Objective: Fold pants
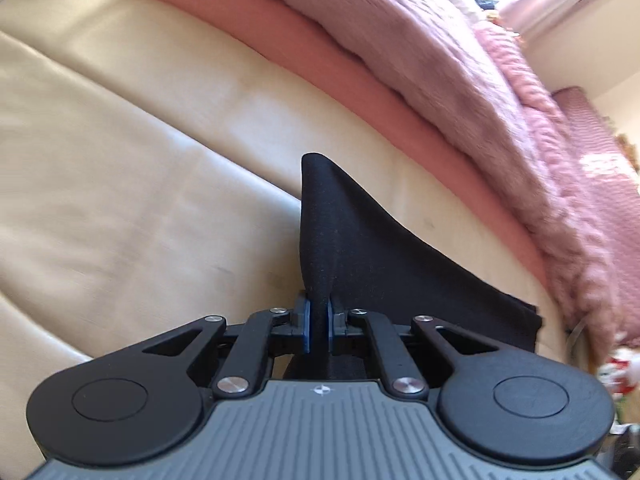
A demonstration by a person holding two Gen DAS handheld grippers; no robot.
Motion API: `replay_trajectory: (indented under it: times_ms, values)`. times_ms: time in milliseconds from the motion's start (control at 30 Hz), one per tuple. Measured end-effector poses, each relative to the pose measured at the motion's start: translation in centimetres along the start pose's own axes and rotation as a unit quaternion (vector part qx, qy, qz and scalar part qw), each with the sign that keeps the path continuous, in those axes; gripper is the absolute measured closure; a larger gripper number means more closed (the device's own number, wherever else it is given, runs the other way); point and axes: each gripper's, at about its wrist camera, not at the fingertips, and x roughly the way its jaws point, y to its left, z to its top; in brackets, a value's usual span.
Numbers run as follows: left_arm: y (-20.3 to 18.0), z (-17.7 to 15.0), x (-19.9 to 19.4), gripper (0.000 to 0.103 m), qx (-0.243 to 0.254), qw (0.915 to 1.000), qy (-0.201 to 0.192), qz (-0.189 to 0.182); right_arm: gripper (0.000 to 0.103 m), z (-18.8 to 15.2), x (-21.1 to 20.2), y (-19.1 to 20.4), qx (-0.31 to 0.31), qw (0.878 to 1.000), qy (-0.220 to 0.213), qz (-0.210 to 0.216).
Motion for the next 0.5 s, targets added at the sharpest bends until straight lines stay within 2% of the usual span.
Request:
replay_trajectory:
  times_ms: [100,167,300,367,500]
  values:
    - [-0.3,1.0,-1.3,0.096,0.015,0.9986,-0.017,0.048,0.086,1.1,1.0,2.4,-0.039,0.999,0.012,0.027]
    - [-0.6,1.6,-1.8,0.096,0.021,0.9979,-0.028,0.055,0.086,1.9,1.7,3.7,-0.061,0.997,0.020,0.042]
    - [-1.0,2.8,-2.3,0.096,0.022,0.9985,-0.029,0.042,0.088,3.9,3.3,6.3,-0.104,0.992,0.027,0.062]
    - [-1.2,3.4,-2.4,0.096,0.017,0.9993,-0.025,0.021,0.094,5.1,4.3,7.3,-0.121,0.990,0.025,0.064]
    - [-2.4,4.2,-3.2,0.096,0.013,0.9995,-0.024,-0.015,0.095,7.7,6.7,9.0,-0.136,0.988,0.022,0.073]
